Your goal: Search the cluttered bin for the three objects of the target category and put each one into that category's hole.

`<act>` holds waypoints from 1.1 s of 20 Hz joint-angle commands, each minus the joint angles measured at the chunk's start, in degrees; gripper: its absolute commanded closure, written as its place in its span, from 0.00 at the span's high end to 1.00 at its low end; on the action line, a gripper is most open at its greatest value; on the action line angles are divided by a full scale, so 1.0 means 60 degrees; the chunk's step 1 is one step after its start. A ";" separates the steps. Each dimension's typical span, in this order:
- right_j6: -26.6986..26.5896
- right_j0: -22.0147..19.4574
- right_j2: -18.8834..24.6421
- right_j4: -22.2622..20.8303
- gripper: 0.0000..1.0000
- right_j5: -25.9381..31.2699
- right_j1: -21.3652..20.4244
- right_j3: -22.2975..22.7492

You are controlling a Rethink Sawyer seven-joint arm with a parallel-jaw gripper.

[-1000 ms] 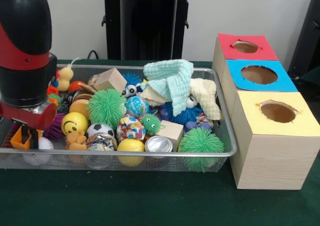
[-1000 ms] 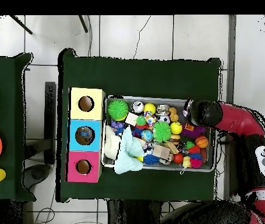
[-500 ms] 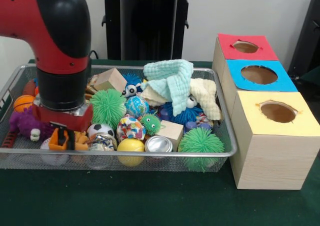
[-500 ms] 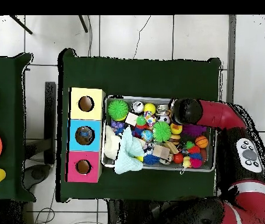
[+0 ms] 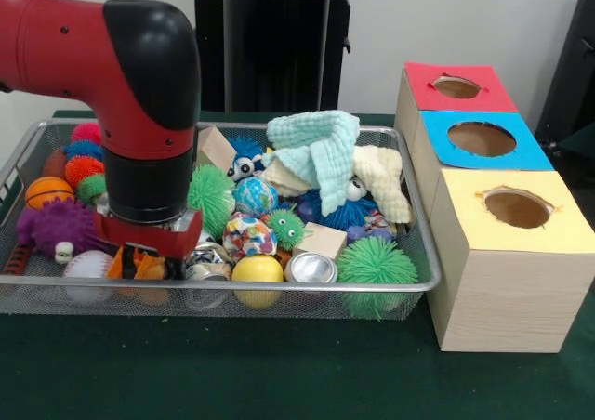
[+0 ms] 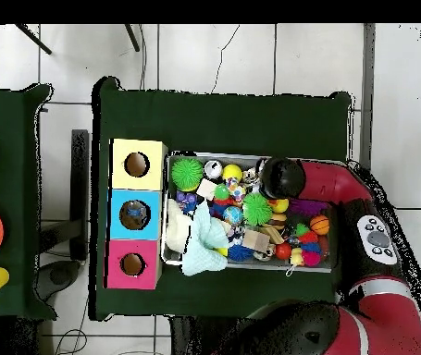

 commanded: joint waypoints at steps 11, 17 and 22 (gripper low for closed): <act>0.0609 -0.0092 0.0211 -0.0181 1.00 -0.1329 0.1072 0.1575; 0.0510 -0.0067 0.0119 0.0016 1.00 -0.0672 0.0087 0.2410; -0.0160 -0.0228 0.0252 0.0241 1.00 0.0399 -0.0637 0.2566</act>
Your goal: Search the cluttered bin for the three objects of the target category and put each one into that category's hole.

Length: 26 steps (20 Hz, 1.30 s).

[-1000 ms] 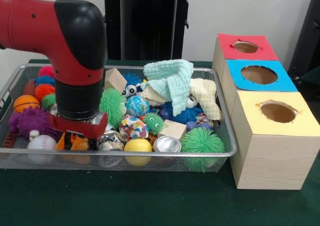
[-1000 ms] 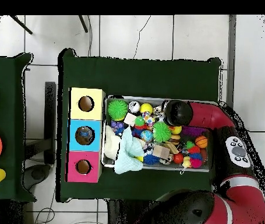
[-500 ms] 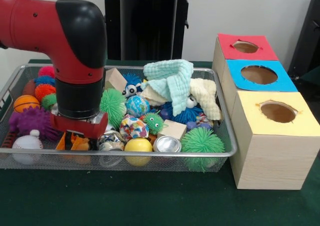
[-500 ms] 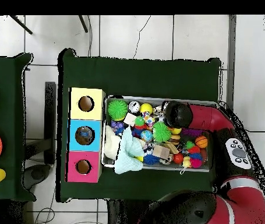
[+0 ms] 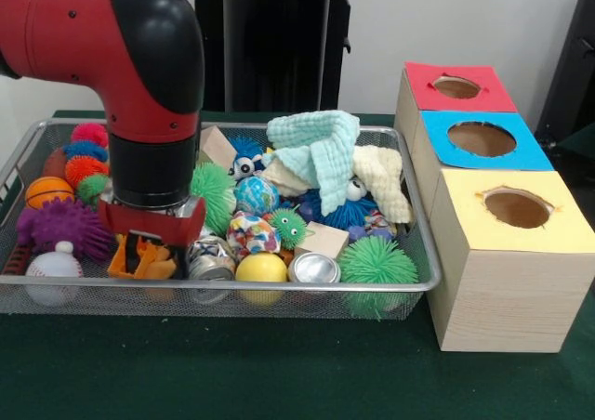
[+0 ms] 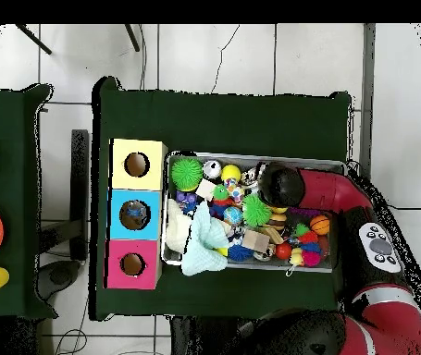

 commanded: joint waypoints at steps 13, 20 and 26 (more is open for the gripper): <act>-0.0932 -0.0450 0.0650 0.0422 1.00 0.1910 -0.0575 0.1421; -0.1067 -0.0480 0.0752 0.0611 1.00 0.2393 -0.0686 0.1159; -0.0694 -0.0240 0.0532 0.0377 1.00 0.1996 -0.0717 0.1231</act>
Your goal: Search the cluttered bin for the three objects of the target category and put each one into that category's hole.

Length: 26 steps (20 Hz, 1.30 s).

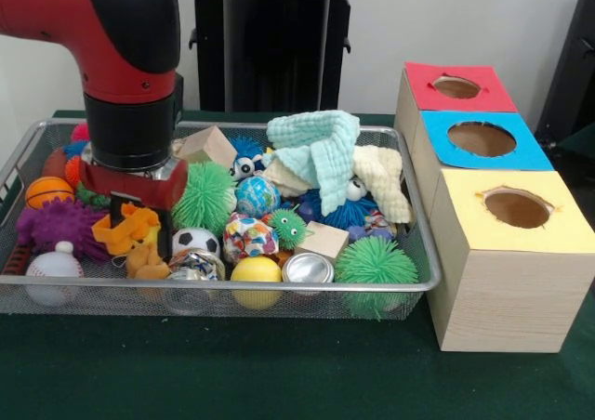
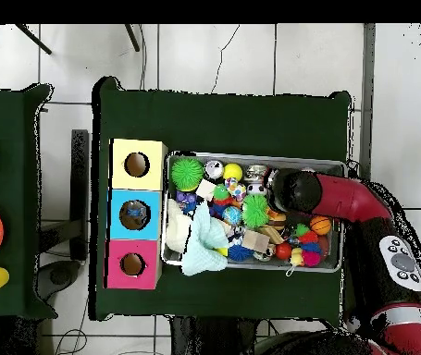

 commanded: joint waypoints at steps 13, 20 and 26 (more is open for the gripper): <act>-0.0822 0.0266 0.0258 0.0563 1.00 0.3023 -0.2609 0.1854; -0.1249 0.0102 0.0474 0.0742 1.00 0.4588 -0.3029 0.0995; -0.0887 -0.0033 0.0676 0.0542 1.00 0.3312 -0.2302 0.1125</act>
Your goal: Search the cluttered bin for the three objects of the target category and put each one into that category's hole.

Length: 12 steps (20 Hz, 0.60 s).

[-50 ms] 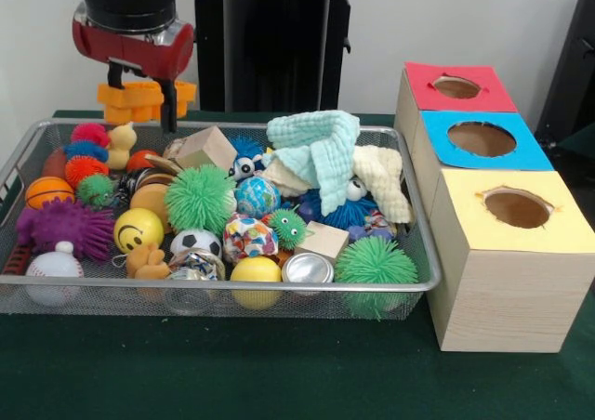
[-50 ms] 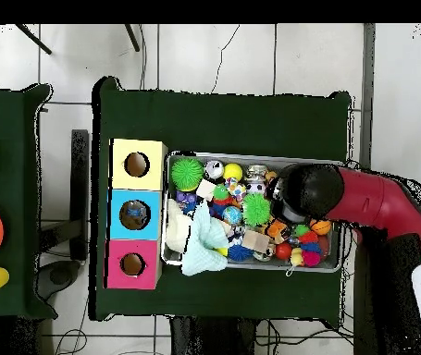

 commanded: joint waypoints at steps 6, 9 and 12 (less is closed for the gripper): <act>-0.0529 0.0032 0.0647 -0.0069 1.00 -0.0371 0.0501 0.0229; -0.0493 0.0030 0.0751 -0.0095 1.00 -0.0718 0.0890 0.0146; -0.0317 0.0177 0.0743 -0.0140 1.00 -0.0965 0.1042 0.0124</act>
